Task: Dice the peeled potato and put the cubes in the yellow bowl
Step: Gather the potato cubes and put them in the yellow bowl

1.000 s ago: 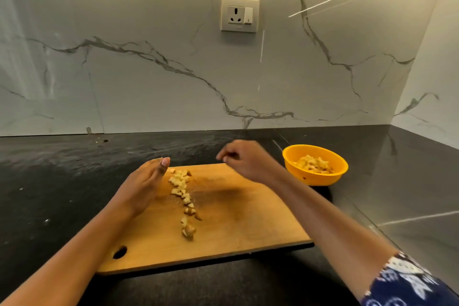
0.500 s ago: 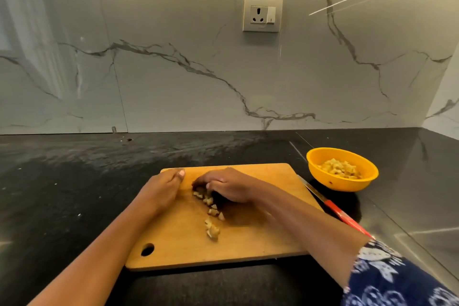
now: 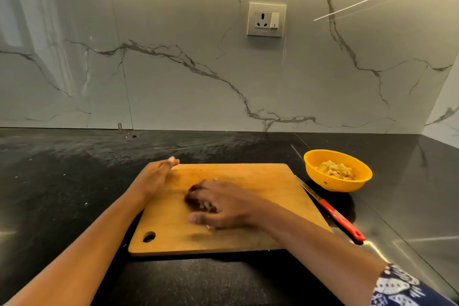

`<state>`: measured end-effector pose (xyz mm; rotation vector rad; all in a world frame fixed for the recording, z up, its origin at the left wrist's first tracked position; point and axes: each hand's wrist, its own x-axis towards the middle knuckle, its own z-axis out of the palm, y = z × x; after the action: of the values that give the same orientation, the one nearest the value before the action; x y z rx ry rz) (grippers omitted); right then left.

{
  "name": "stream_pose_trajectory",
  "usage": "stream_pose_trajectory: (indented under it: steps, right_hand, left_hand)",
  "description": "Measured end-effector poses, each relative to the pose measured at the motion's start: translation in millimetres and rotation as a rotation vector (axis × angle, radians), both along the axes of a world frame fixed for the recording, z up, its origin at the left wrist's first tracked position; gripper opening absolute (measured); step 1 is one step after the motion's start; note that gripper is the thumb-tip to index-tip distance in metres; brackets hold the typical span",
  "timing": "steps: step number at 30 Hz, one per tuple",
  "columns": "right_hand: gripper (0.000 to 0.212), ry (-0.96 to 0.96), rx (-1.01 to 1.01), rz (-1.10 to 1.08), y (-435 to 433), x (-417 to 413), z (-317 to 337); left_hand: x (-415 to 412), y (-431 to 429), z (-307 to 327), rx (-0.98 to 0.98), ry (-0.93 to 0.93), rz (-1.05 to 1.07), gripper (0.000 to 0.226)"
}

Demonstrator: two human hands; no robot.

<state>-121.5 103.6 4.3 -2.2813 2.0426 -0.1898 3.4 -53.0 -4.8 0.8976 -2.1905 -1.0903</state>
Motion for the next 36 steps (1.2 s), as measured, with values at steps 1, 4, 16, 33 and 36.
stream_pose_trajectory:
  steps: [1, 4, 16, 33, 36]
  right_hand:
    - [0.064, 0.074, -0.035, -0.003, 1, 5, -5]
    - [0.038, 0.118, -0.265, 0.023, 4, 7, -15]
    - [0.029, -0.718, -0.312, -0.401, 39, -40, 7]
    - [0.044, -1.141, -0.312, -0.801, 54, -12, -3]
    - [0.053, -1.116, -0.351, -0.811, 40, 16, 2]
  left_hand:
    - [1, 1, -1, 0.001, -0.027, -0.017, 0.043]
    - [2, 2, -9, -0.017, -0.178, -0.046, 0.047]
    - [-5, 16, -5, -0.097, -0.32, -0.156, 0.054]
    - [-6, 85, 12, 0.197, -0.261, -0.104, 0.085]
    - [-26, 117, 14, 0.05, -0.267, -0.076, 0.074]
